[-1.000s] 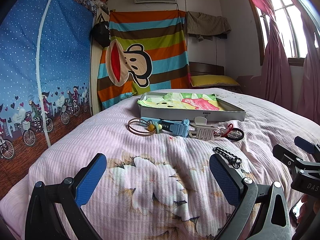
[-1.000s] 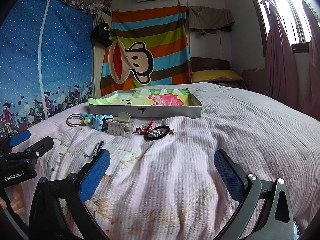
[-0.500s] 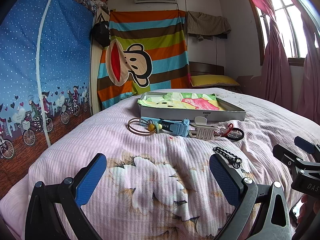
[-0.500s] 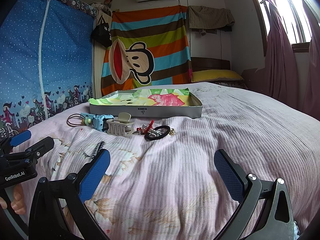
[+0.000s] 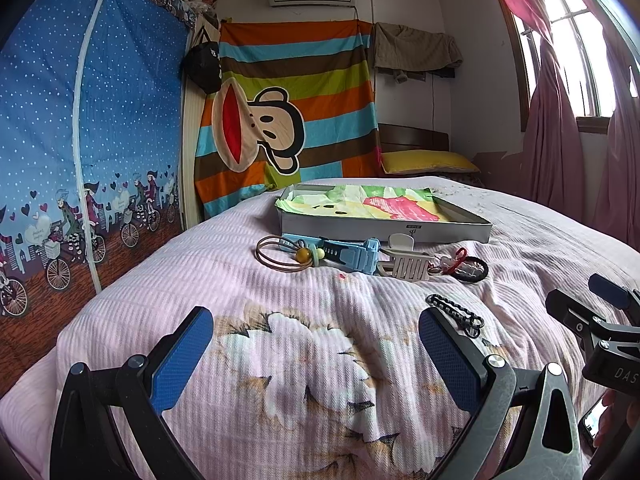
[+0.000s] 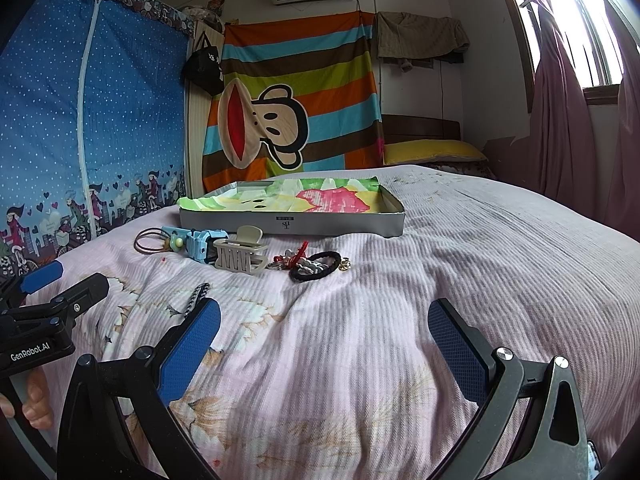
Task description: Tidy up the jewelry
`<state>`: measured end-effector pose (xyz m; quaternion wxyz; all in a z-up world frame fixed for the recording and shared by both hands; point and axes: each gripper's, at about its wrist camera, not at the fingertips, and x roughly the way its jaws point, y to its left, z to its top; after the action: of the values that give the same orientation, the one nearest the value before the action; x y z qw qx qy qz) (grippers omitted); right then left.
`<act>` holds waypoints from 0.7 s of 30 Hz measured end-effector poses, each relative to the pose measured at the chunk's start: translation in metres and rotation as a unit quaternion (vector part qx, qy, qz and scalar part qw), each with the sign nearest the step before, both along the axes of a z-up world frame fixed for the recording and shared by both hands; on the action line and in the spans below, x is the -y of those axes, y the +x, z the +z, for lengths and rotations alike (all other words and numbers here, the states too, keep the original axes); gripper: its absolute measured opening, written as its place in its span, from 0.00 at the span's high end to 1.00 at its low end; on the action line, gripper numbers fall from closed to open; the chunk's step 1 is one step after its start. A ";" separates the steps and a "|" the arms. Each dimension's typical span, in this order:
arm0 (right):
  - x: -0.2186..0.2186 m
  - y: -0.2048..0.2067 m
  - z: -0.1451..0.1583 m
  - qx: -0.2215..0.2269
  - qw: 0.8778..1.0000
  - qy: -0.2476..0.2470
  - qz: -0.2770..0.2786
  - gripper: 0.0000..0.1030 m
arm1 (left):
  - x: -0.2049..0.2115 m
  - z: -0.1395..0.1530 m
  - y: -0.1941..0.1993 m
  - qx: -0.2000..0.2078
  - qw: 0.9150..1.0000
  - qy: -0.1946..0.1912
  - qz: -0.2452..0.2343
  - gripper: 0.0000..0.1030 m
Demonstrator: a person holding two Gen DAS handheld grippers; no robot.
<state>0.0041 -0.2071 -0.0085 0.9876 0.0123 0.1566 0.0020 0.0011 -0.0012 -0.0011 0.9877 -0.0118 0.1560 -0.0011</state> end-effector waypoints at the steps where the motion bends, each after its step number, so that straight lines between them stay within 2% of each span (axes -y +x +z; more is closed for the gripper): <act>1: 0.000 0.000 0.000 0.000 1.000 0.000 0.000 0.01 | 0.000 0.000 0.000 0.000 1.000 0.000 0.000 0.00; 21: -0.002 0.000 0.003 0.005 1.000 0.002 0.004 0.01 | 0.002 -0.002 0.001 -0.001 1.000 0.000 0.004 0.00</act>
<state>0.0045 -0.2055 -0.0056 0.9883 0.0133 0.1518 0.0064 0.0022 -0.0032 -0.0030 0.9875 -0.0121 0.1574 0.0029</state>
